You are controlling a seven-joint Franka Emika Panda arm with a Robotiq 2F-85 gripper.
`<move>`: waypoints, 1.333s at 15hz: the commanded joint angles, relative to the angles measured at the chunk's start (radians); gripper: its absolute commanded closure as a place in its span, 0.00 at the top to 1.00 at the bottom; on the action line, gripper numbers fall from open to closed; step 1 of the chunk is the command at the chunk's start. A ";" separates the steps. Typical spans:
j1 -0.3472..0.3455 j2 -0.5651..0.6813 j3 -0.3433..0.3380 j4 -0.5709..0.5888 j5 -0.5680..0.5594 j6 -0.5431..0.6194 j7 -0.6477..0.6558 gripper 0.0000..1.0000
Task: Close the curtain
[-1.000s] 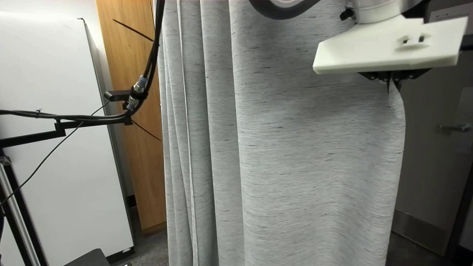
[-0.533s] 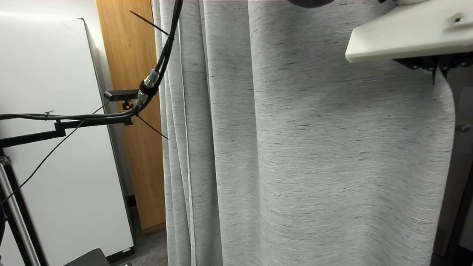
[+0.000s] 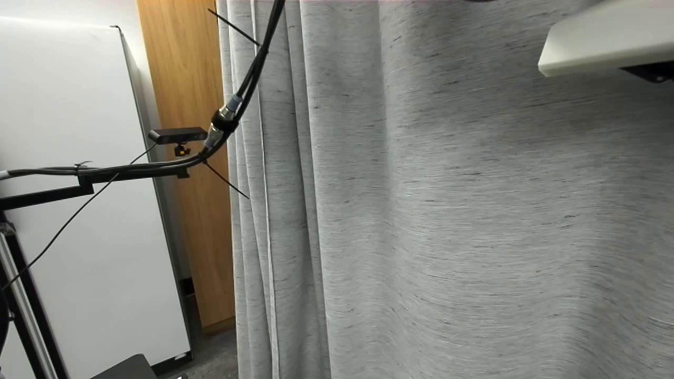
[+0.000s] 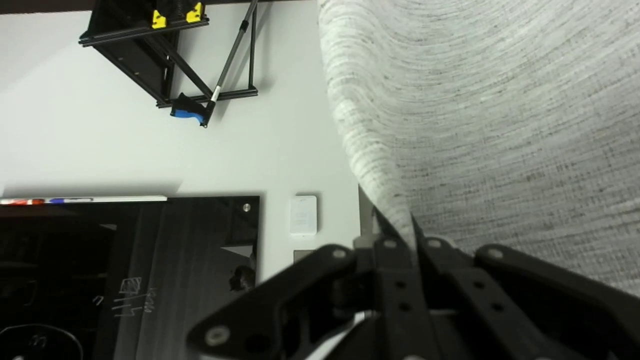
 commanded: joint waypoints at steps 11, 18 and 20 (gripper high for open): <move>-0.108 0.158 -0.057 0.117 0.022 0.062 0.030 0.00; -0.344 0.201 0.096 0.221 -0.066 0.058 0.115 0.00; -0.422 0.228 0.146 0.267 -0.098 0.054 0.155 0.00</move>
